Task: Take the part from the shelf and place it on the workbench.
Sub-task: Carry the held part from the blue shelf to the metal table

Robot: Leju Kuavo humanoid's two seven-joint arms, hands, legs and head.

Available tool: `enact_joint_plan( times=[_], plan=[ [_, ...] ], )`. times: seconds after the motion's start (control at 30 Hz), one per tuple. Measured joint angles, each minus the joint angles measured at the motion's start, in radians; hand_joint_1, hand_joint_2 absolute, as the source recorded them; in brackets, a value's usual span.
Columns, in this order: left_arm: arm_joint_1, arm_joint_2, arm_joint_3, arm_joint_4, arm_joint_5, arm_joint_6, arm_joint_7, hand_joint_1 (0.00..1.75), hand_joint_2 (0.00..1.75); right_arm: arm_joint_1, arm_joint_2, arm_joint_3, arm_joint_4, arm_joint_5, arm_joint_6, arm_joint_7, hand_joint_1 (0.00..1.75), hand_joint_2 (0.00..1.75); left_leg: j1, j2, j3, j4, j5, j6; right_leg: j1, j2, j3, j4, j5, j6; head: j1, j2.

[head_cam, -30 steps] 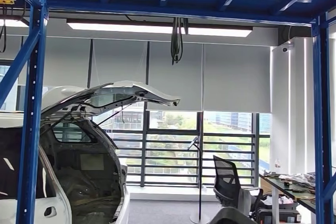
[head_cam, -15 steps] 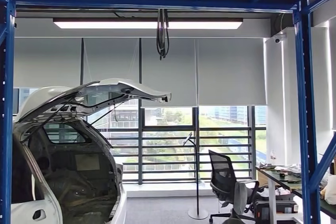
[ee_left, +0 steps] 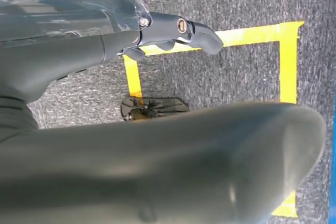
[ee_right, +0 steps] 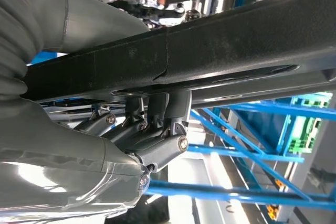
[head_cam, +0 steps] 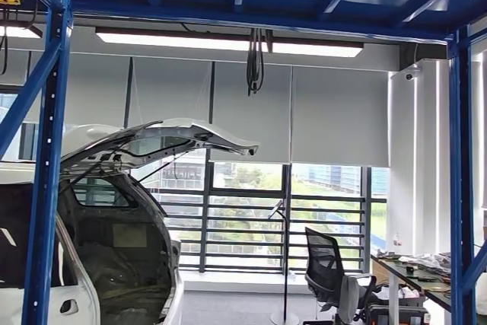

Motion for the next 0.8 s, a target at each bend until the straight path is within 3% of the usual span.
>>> enact_joint_plan(
  times=[0.07,0.1,0.13,0.2,0.27,0.33,0.4,0.47,0.53,0.57,0.6,0.63,0.7,0.73,0.8],
  plan=[
    [0.002,0.0,0.0,0.0,0.0,0.0,0.0,0.0,1.75,0.004,-0.001,0.0,0.001,0.0,0.0,0.0,1.75,1.75,-0.006,0.002,-0.008,0.001,0.006,0.004,0.001,0.0,-0.024,0.107,-0.051,0.0,0.0,0.0],
    [0.002,0.0,0.0,0.0,0.0,0.0,0.0,0.0,1.75,0.006,-0.002,0.0,0.001,0.001,0.0,0.0,1.75,1.75,-0.01,0.003,-0.012,0.001,0.009,0.006,0.002,0.0,-0.014,0.113,-0.049,-0.003,0.0,0.0],
    [0.002,0.0,0.0,0.0,0.0,0.0,0.0,0.0,1.75,0.006,-0.002,0.001,0.001,0.001,0.001,0.0,1.75,1.75,-0.014,0.003,-0.014,0.001,0.011,0.007,0.005,0.0,0.015,0.079,-0.03,-0.009,0.0,0.0],
    [0.002,-0.001,0.0,0.0,0.0,0.0,0.0,0.0,1.75,0.006,-0.002,0.001,0.001,0.001,0.001,0.0,1.75,1.75,-0.02,0.002,-0.017,0.001,0.015,0.007,0.015,0.0,0.105,-0.057,0.016,-0.031,0.0,0.0],
    [0.002,-0.002,0.0,0.001,0.0,0.0,0.0,0.0,1.75,0.004,-0.002,0.002,0.001,0.001,0.002,0.0,1.75,1.75,-0.02,0.002,-0.019,0.0,0.021,0.001,0.027,-0.002,0.165,-0.162,0.036,-0.048,0.0,0.0],
    [0.002,-0.004,0.0,0.001,0.0,-0.001,0.0,0.0,1.75,0.004,-0.002,0.003,0.0,0.001,0.002,0.0,1.75,1.75,-0.015,0.003,-0.021,-0.003,0.028,-0.009,0.033,-0.003,0.175,-0.189,0.041,-0.054,0.0,0.0],
    [0.002,-0.004,0.0,0.001,0.0,-0.001,0.0,0.0,1.75,0.004,-0.001,0.005,0.0,0.001,0.003,0.0,1.75,1.75,-0.013,0.002,-0.026,0.0,0.018,-0.018,0.029,-0.005,0.177,-0.211,0.056,-0.061,0.0,0.0],
    [0.001,-0.003,0.0,0.001,0.0,-0.002,0.0,0.0,1.75,0.003,0.0,0.009,0.0,0.001,0.006,0.0,1.75,1.75,-0.012,-0.001,-0.049,0.058,-0.04,-0.027,0.021,-0.01,0.173,-0.23,0.072,-0.068,0.0,0.0],
    [0.002,-0.002,0.0,0.001,0.0,-0.002,0.0,0.0,1.75,0.005,0.001,0.015,0.002,0.001,0.008,0.0,1.75,1.75,-0.007,-0.002,-0.088,0.176,-0.112,-0.036,0.02,-0.012,0.158,-0.227,0.081,-0.068,0.0,0.0],
    [0.003,-0.002,0.0,0.001,0.0,-0.002,0.0,0.0,1.75,0.006,0.002,0.018,0.004,0.001,0.009,0.0,1.75,1.75,-0.003,-0.002,-0.101,0.223,-0.13,-0.041,0.018,-0.012,0.15,-0.224,0.084,-0.065,0.0,0.0],
    [0.003,0.0,0.0,0.001,0.0,-0.003,0.0,0.0,1.75,0.007,0.002,0.02,0.005,0.001,0.009,0.0,1.75,1.75,0.0,-0.002,-0.1,0.24,-0.129,-0.047,0.016,-0.013,0.142,-0.218,0.086,-0.063,0.0,0.0],
    [0.004,0.001,0.0,0.001,0.0,-0.004,0.0,0.0,1.75,0.008,0.002,0.023,0.007,0.001,0.01,0.0,1.75,1.75,0.005,-0.002,-0.082,0.221,-0.111,-0.053,0.013,-0.013,0.133,-0.211,0.087,-0.06,0.0,0.0],
    [0.004,0.002,0.0,0.001,0.0,-0.004,0.0,0.0,1.75,0.008,0.004,0.028,0.009,0.0,0.01,0.0,1.75,1.75,0.015,-0.002,-0.012,0.104,-0.06,-0.069,0.006,-0.012,0.115,-0.192,0.088,-0.05,0.0,0.0],
    [0.002,0.002,0.0,0.001,0.0,-0.005,0.0,0.0,1.75,0.007,0.005,0.03,0.009,-0.001,0.01,0.0,1.75,1.75,0.017,-0.003,0.015,0.052,-0.043,-0.071,0.006,-0.011,0.103,-0.179,0.087,-0.043,0.001,0.0],
    [0.002,0.0,0.0,0.002,-0.001,-0.005,0.0,0.0,1.75,0.006,0.008,0.032,0.009,-0.003,0.01,0.0,1.75,1.75,0.018,-0.007,0.029,0.014,-0.038,-0.064,0.008,-0.007,0.086,-0.161,0.091,-0.029,-0.001,0.0]
  ],
)
